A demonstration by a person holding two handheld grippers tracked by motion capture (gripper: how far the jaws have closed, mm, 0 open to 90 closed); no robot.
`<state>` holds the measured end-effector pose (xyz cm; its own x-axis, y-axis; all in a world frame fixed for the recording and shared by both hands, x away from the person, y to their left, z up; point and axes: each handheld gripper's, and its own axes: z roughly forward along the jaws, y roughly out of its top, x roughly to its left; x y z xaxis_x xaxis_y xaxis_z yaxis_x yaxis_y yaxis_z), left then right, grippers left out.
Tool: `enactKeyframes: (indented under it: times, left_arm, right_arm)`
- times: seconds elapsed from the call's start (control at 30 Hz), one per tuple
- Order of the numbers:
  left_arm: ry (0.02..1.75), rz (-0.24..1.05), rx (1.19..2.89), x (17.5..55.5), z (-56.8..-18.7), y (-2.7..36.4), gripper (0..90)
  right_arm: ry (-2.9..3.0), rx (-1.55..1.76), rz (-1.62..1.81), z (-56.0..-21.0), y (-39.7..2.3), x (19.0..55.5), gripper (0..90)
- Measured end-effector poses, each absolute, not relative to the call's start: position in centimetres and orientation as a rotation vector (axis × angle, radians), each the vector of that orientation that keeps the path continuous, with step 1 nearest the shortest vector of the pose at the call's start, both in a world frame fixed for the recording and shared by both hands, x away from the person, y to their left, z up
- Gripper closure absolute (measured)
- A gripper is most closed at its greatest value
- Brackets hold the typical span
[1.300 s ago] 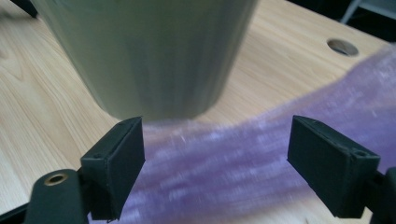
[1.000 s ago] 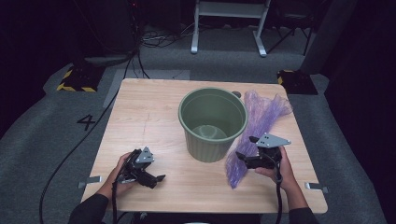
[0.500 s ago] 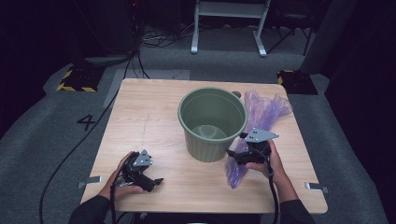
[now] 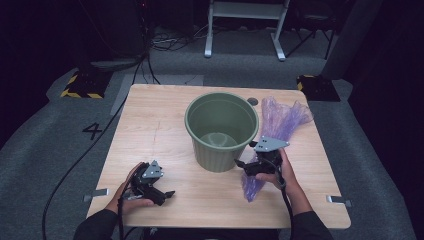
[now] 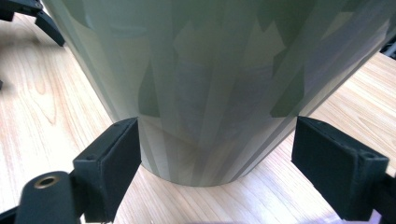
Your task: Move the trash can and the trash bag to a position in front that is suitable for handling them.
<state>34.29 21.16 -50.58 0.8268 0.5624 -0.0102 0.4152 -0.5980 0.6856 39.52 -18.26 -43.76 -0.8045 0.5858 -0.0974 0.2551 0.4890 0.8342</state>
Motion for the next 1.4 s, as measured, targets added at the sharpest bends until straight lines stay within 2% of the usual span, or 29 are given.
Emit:
enactKeyframes:
  times: [0.17,0.27,0.5,0.67,0.83,1.27,1.4]
  left_arm:
    - [0.709,0.265,2.297,34.3,-50.6,21.2,0.1]
    - [0.709,0.266,2.297,34.3,-50.6,21.2,0.2]
    - [0.710,0.264,2.295,34.3,-50.6,21.2,0.2]
    - [0.711,0.265,2.296,34.3,-50.6,21.2,0.2]
    - [0.711,0.266,2.294,34.3,-50.6,21.2,0.2]
    - [0.712,0.269,2.297,34.3,-50.6,21.2,0.0]
    - [0.713,0.271,2.298,34.3,-50.6,21.2,0.0]
  right_arm:
    - [2.381,0.657,1.243,-43.7,-17.1,39.4,16.2]
    - [2.371,0.639,1.262,-43.4,-17.1,39.1,20.0]
    - [2.288,0.683,1.182,-42.6,-21.1,37.9,23.6]
    - [2.290,0.793,1.149,-44.0,-24.6,37.0,33.8]
    - [2.338,0.838,1.146,-45.8,-25.8,36.2,44.7]
    - [2.546,0.685,1.157,-49.0,-23.1,35.2,69.5]
    - [2.554,0.671,1.181,-49.4,-22.2,35.3,72.6]
